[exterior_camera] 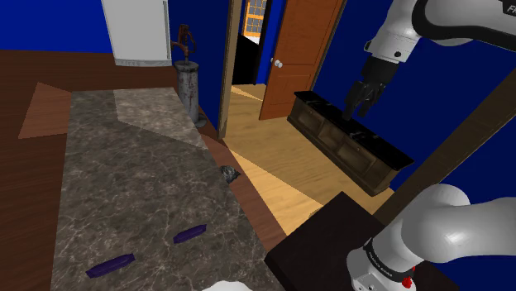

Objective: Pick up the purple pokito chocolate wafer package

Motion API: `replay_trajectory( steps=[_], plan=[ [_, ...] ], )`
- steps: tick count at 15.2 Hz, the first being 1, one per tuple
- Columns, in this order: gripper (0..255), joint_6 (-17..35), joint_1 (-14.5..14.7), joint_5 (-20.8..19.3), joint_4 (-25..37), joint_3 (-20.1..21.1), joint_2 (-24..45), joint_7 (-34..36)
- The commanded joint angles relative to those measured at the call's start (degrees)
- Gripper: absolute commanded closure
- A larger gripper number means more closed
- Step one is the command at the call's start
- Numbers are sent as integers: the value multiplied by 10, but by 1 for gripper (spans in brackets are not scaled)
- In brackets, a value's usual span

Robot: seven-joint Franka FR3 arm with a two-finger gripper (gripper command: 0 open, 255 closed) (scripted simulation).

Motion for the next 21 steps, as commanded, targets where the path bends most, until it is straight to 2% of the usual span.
replay_trajectory(
  steps=[1,11,21],
  plan=[
    [0,0,0,0,0,0,0,0],
    [0,171,64,8,-35,27,136,-99],
    [0,319,120,8,-16,66,301,-186]
  ],
)
